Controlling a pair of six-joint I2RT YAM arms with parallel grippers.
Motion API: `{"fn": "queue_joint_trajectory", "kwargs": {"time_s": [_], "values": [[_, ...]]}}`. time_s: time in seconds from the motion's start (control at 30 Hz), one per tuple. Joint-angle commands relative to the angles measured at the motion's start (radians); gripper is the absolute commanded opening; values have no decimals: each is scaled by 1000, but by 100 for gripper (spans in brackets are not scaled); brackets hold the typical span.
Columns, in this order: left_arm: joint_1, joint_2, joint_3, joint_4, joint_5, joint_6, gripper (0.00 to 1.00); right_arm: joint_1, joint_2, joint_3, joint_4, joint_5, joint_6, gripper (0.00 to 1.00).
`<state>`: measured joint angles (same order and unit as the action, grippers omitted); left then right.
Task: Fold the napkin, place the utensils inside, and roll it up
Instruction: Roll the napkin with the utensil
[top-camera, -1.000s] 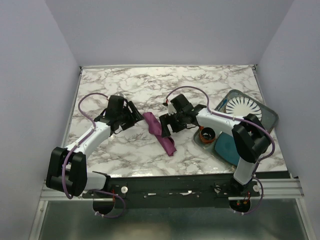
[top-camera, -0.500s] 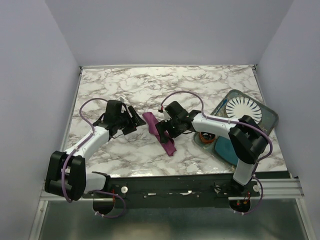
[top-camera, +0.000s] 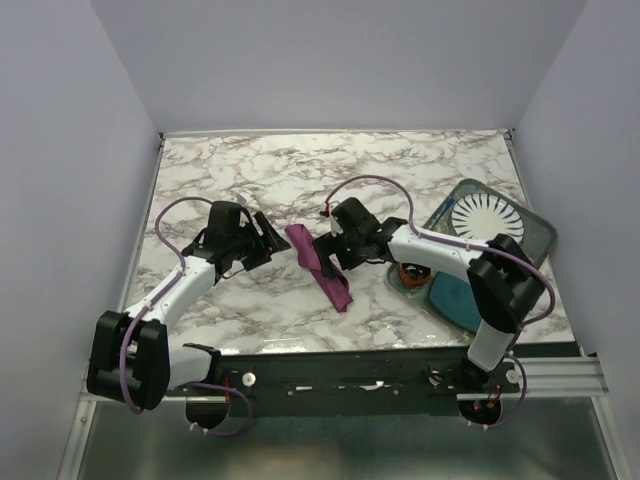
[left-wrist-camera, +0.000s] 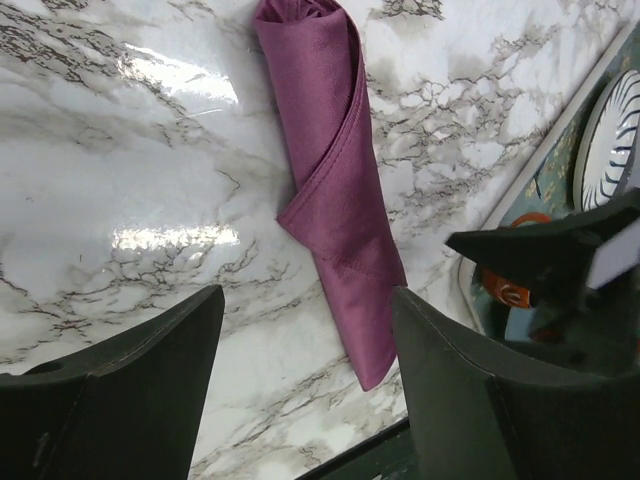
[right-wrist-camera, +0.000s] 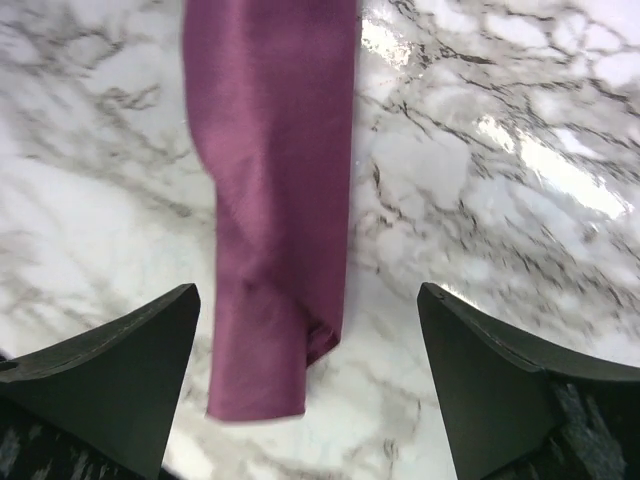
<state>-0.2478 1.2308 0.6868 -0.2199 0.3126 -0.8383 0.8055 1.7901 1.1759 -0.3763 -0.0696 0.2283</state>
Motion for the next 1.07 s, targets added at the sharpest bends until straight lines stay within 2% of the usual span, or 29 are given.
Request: {"fn": "queue_joint_trajectory", "kwargs": {"time_s": [0.0, 0.03, 0.13, 0.27, 0.5, 0.57, 0.77, 1.03], "values": [[7, -73, -10, -13, 57, 22, 78, 6, -257, -36, -70, 42, 65, 100], [7, -91, 5, -16, 68, 22, 78, 4, -343, -39, -87, 44, 68, 100], [7, -129, 60, -24, 128, 8, 79, 6, -464, -13, -208, 63, 81, 100], [7, -186, 151, -49, 160, -8, 80, 1, -696, 42, -377, 217, 137, 100], [8, -220, 237, 31, 197, -62, 84, -8, -920, 111, -630, 468, 310, 100], [8, -220, 243, 85, 209, -82, 84, -8, -989, 94, -648, 505, 357, 100], [10, -232, 263, 148, 200, -111, 88, -8, -1155, 21, -607, 544, 344, 100], [8, -266, 316, 148, 169, -110, 92, -8, -1206, 7, -540, 534, 293, 100]]}}
